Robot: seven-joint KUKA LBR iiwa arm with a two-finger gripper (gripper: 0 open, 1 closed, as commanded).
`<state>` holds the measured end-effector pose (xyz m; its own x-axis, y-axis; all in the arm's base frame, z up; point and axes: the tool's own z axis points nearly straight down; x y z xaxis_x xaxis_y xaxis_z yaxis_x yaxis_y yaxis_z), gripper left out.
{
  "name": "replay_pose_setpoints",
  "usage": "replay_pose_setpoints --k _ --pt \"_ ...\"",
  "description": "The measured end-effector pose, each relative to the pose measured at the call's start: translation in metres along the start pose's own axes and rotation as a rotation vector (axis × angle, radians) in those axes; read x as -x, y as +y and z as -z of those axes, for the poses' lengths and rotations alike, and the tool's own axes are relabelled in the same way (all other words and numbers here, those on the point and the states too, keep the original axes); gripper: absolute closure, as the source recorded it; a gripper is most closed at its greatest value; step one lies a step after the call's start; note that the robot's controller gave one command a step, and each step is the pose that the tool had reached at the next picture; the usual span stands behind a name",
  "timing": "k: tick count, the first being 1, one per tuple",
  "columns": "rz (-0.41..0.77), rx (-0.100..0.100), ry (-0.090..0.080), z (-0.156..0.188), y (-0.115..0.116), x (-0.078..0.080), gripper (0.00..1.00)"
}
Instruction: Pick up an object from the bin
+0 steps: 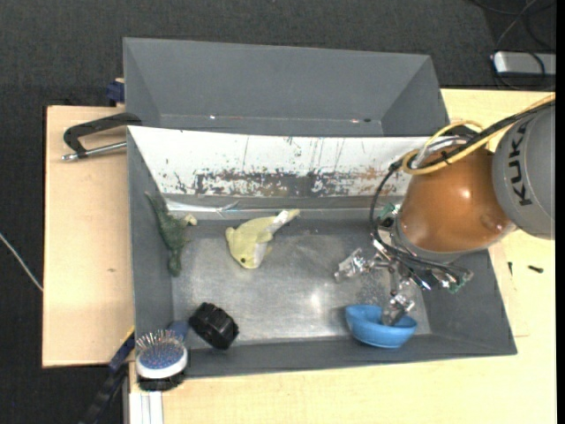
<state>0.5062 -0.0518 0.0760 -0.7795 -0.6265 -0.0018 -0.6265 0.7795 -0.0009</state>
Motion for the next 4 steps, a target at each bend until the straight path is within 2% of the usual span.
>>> replay_pose_setpoints --k 1,2,3,4 --pt "0.405 0.003 -0.001 0.004 0.058 0.029 0.0" --pt "0.695 -0.002 -0.003 0.016 0.018 0.001 0.0" --pt "1.13 0.001 -0.003 -0.004 0.027 0.007 0.0" --pt "1.642 -0.001 -0.002 -0.005 -0.006 -0.011 0.0"
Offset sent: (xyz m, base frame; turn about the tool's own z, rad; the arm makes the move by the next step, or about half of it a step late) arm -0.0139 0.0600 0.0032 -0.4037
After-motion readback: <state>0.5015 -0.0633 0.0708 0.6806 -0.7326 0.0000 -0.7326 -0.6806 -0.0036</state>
